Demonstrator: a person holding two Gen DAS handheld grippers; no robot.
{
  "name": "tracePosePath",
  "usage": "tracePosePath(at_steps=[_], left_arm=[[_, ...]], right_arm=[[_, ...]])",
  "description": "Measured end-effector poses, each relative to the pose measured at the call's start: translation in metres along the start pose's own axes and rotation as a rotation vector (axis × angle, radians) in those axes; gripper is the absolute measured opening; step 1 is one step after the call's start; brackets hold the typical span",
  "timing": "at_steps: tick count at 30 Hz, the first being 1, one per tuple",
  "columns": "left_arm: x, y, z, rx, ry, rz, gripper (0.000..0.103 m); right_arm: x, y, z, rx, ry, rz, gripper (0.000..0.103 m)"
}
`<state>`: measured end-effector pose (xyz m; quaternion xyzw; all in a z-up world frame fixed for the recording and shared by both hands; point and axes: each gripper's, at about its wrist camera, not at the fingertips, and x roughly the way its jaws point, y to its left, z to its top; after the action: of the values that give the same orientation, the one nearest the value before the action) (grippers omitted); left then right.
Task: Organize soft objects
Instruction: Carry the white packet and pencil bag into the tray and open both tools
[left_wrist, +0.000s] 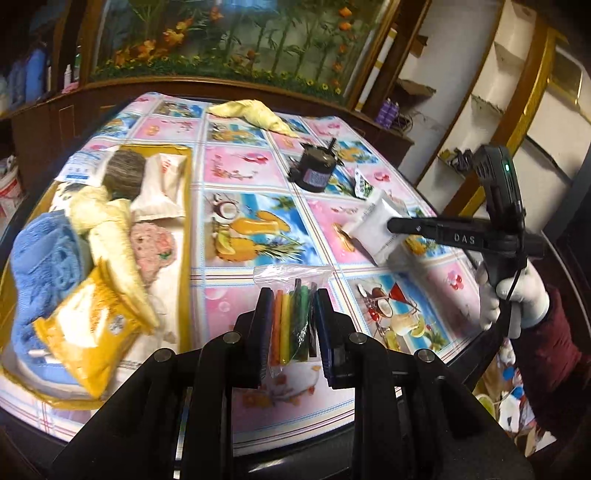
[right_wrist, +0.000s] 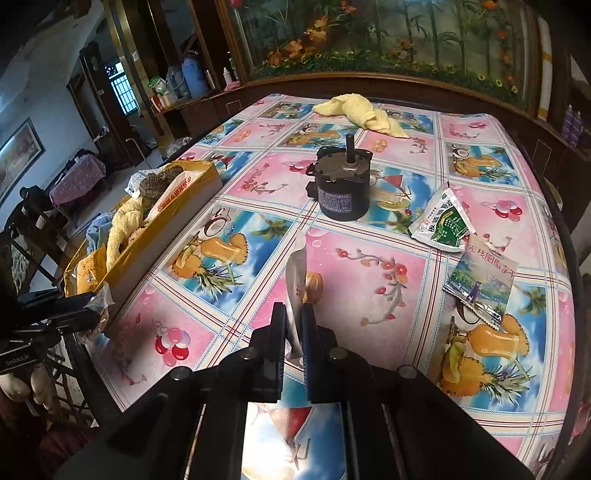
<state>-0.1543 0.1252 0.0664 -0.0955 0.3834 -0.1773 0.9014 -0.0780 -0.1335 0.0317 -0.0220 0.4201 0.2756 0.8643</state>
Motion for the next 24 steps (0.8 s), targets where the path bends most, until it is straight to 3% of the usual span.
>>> tracePosePath(at_steps=[7, 12, 17, 24], left_arm=[[-0.046, 0.044, 0.006, -0.118, -0.101, 0.030, 0.022], [-0.082, 0.080, 0.006, -0.183, -0.170, 0.144, 0.022], [-0.088, 0.109, -0.001, -0.245, -0.167, 0.218, 0.022], [-0.071, 0.125, 0.013, -0.227, -0.123, 0.287, 0.022]], right_arm=[[-0.016, 0.014, 0.007, 0.022, -0.042, 0.082, 0.005], [-0.025, 0.046, 0.026, 0.011, -0.082, 0.203, 0.005], [-0.013, 0.092, 0.045, -0.019, -0.066, 0.359, 0.005], [0.029, 0.150, 0.067, -0.047, 0.009, 0.484, 0.005]])
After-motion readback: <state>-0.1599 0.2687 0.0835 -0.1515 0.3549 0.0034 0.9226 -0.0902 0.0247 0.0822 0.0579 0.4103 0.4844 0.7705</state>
